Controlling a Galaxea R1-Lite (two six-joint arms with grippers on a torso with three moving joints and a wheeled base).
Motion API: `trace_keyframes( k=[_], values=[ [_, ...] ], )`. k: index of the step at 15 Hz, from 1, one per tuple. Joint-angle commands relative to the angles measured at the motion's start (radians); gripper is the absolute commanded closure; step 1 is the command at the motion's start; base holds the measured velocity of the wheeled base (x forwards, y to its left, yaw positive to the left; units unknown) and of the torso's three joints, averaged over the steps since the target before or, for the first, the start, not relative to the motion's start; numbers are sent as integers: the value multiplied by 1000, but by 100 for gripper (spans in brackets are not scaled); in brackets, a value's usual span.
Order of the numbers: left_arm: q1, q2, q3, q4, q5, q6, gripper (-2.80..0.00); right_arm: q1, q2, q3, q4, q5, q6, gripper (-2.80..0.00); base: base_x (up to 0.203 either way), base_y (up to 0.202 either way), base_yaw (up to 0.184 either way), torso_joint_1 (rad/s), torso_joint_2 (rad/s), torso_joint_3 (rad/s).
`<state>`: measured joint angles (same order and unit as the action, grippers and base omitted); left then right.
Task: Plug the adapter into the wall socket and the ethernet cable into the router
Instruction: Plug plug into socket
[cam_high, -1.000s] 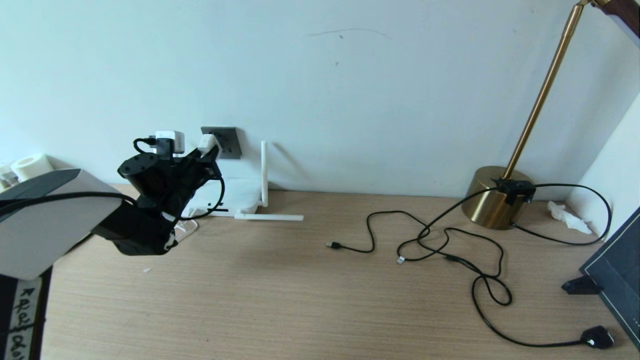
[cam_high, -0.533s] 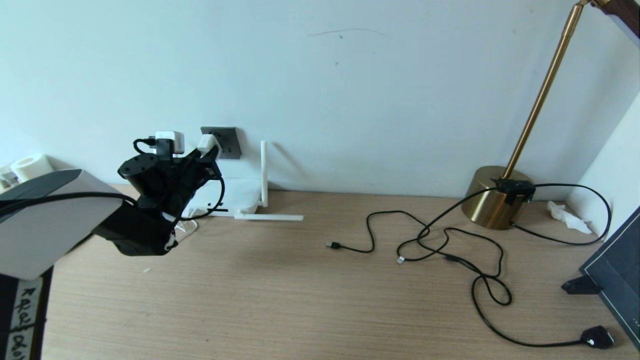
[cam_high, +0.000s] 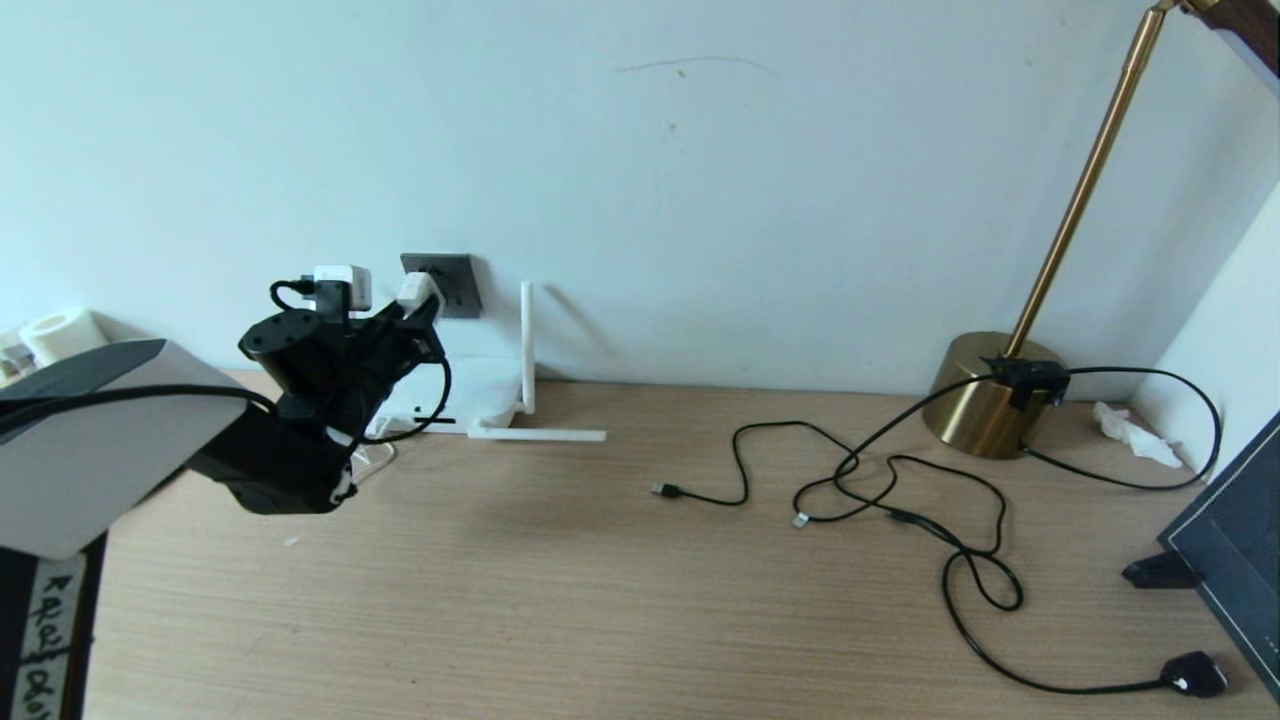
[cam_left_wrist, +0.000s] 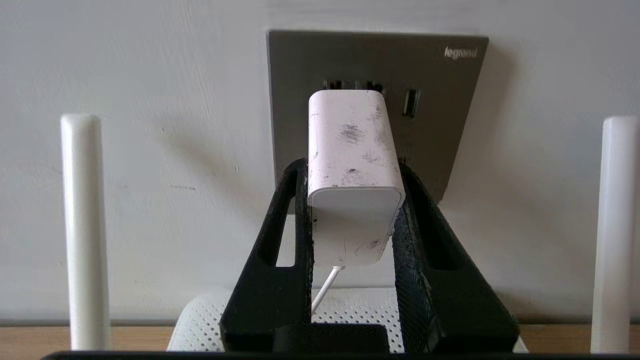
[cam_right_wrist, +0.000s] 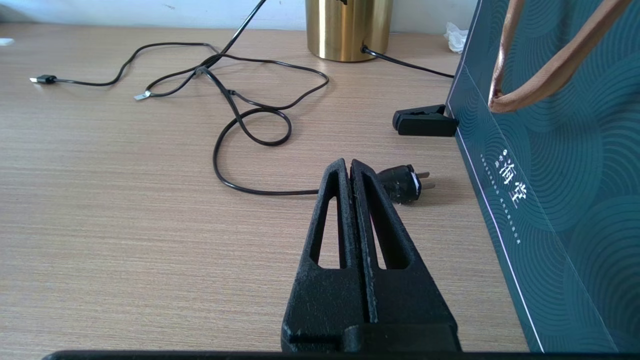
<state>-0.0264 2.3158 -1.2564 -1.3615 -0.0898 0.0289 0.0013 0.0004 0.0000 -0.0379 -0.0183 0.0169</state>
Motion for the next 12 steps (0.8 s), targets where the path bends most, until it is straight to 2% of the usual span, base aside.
trace_keyframes(
  k=[1, 12],
  values=[
    [-1, -6, 8, -10, -1, 0, 0, 0, 0, 11, 0, 0, 0, 0, 0, 0, 0, 0, 0, 0],
    [-3, -3, -23, -4, -1, 0, 0, 0, 0, 11, -2, 0, 0, 0, 0, 0, 0, 0, 0, 0]
  ],
)
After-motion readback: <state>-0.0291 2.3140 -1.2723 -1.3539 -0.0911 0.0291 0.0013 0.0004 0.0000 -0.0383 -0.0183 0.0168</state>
